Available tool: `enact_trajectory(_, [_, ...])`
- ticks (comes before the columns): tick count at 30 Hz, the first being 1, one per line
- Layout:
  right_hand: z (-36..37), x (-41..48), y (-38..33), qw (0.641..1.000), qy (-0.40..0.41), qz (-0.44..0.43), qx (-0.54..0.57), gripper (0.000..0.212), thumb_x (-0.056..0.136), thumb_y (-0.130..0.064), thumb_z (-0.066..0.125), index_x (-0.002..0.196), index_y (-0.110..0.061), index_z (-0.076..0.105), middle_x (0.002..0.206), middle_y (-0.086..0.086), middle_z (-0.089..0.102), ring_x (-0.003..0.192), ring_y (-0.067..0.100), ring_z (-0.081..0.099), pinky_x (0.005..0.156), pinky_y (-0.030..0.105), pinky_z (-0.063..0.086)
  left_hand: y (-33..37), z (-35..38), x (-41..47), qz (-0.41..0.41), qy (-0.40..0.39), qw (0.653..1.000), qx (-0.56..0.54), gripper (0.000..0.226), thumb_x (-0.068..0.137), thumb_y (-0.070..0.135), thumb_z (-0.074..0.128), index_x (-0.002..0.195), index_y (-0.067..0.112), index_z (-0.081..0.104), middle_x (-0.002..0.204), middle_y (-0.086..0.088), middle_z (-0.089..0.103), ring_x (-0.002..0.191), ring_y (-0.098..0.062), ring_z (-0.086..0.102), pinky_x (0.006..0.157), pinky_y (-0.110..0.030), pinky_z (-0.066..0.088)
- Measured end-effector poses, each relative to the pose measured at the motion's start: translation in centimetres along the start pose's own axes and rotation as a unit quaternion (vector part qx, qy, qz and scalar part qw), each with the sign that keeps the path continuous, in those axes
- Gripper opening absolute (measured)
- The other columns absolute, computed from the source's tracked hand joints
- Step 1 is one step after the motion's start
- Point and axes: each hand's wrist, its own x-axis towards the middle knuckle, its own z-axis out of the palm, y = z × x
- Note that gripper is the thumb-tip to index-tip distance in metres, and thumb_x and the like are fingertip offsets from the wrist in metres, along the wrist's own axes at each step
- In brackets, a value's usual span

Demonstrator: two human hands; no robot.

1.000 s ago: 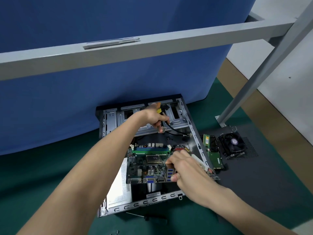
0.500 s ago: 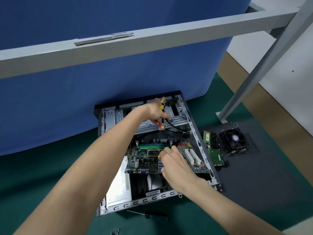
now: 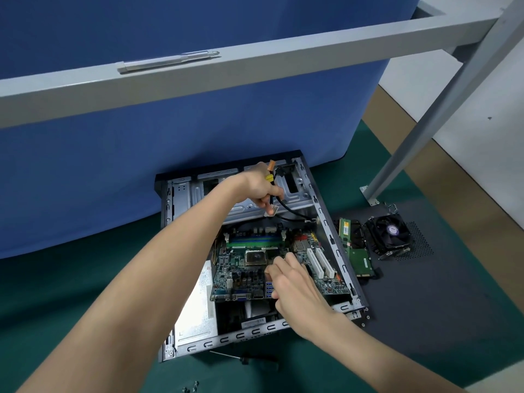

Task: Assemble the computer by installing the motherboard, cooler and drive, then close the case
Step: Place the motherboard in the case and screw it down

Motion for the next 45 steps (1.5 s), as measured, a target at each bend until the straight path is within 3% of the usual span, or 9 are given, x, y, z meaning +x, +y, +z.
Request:
enact_trajectory(20, [-0.1, 0.7, 0.2, 0.999, -0.002, -0.016, -0.03, 0.036, 0.077, 0.008, 0.049, 0.112, -0.001, 0.051, 0.112, 0.011, 0.043, 0.108, 0.025, 0.029, 0.098, 0.045, 0.029, -0.6, 0.0, 0.1, 0.01, 0.006, 1.0, -0.027, 0.029, 0.092, 0.017, 0.061, 0.111, -0.005, 0.056, 0.041, -0.002, 0.041, 0.047, -0.02, 0.063, 0.077, -0.038, 0.054])
enact_trajectory(24, [0.0, 1.6, 0.6, 0.999, 0.007, -0.017, -0.034, 0.035, 0.076, 0.009, 0.05, 0.109, -0.001, 0.053, 0.109, 0.011, 0.045, 0.107, 0.025, 0.032, 0.095, 0.045, 0.031, -0.7, 0.0, 0.1, 0.015, 0.007, 1.0, -0.02, 0.027, 0.091, 0.019, 0.063, 0.108, -0.002, 0.058, 0.045, -0.005, 0.041, 0.049, -0.021, 0.063, 0.063, -0.029, 0.055])
enact_trajectory(27, [0.6, 1.3, 1.5, 0.999, -0.008, -0.019, -0.043, 0.036, 0.076, 0.011, 0.05, 0.109, -0.002, 0.052, 0.112, 0.01, 0.044, 0.11, 0.026, 0.028, 0.098, 0.046, 0.031, -1.0, -0.2, 0.1, 0.015, 0.005, 1.0, -0.027, 0.026, 0.091, 0.02, 0.063, 0.107, 0.0, 0.06, 0.048, -0.005, 0.042, 0.05, -0.022, 0.063, 0.062, -0.028, 0.055])
enact_trajectory(33, [1.8, 0.5, 2.8, 0.999, -0.033, -0.02, -0.03, 0.038, 0.074, 0.01, 0.051, 0.109, -0.006, 0.05, 0.113, 0.007, 0.044, 0.105, 0.016, 0.023, 0.099, 0.04, 0.03, -1.5, -0.2, 0.4, 0.019, -0.002, 0.999, -0.027, 0.031, 0.093, 0.024, 0.06, 0.109, -0.002, 0.061, 0.047, -0.005, 0.043, 0.052, -0.021, 0.063, 0.072, -0.03, 0.053])
enact_trajectory(36, [1.9, 0.6, 2.7, 0.998, -0.051, -0.012, -0.033, 0.036, 0.077, 0.009, 0.051, 0.11, -0.006, 0.05, 0.117, 0.007, 0.043, 0.113, 0.021, 0.029, 0.098, 0.04, 0.035, -1.6, -0.3, 0.7, 0.014, -0.009, 0.999, -0.029, 0.029, 0.093, 0.026, 0.06, 0.107, 0.001, 0.059, 0.047, -0.005, 0.045, 0.057, -0.022, 0.063, 0.08, -0.034, 0.053])
enact_trajectory(40, [2.4, 0.8, 2.8, 0.997, -0.074, 0.001, -0.026, 0.03, 0.082, 0.009, 0.049, 0.107, -0.008, 0.05, 0.116, 0.006, 0.044, 0.113, 0.022, 0.033, 0.082, 0.034, 0.038, -1.8, -0.3, 0.8, 0.025, 0.0, 0.999, -0.045, 0.03, 0.091, 0.025, 0.063, 0.106, 0.001, 0.058, 0.044, -0.005, 0.047, 0.054, -0.023, 0.065, 0.075, -0.033, 0.055])
enact_trajectory(42, [2.6, 0.8, 3.1, 0.997, -0.073, -0.001, -0.008, 0.027, 0.083, 0.007, 0.051, 0.105, -0.009, 0.051, 0.113, 0.003, 0.043, 0.11, 0.02, 0.034, 0.083, 0.032, 0.042, -2.2, -0.1, 0.9, 0.025, 0.004, 0.998, -0.062, 0.027, 0.09, 0.026, 0.065, 0.104, 0.003, 0.058, 0.043, -0.005, 0.05, 0.053, -0.022, 0.065, 0.074, -0.032, 0.056])
enact_trajectory(45, [2.0, 1.3, 3.8, 0.998, -0.049, -0.005, 0.042, 0.028, 0.083, 0.005, 0.054, 0.105, -0.011, 0.055, 0.105, -0.005, 0.042, 0.101, 0.012, 0.035, 0.087, 0.033, 0.048, -2.9, 0.1, 0.6, 0.024, 0.001, 0.995, -0.102, 0.034, 0.088, 0.024, 0.067, 0.111, 0.001, 0.057, 0.045, -0.005, 0.055, 0.056, -0.024, 0.066, 0.055, -0.023, 0.051])
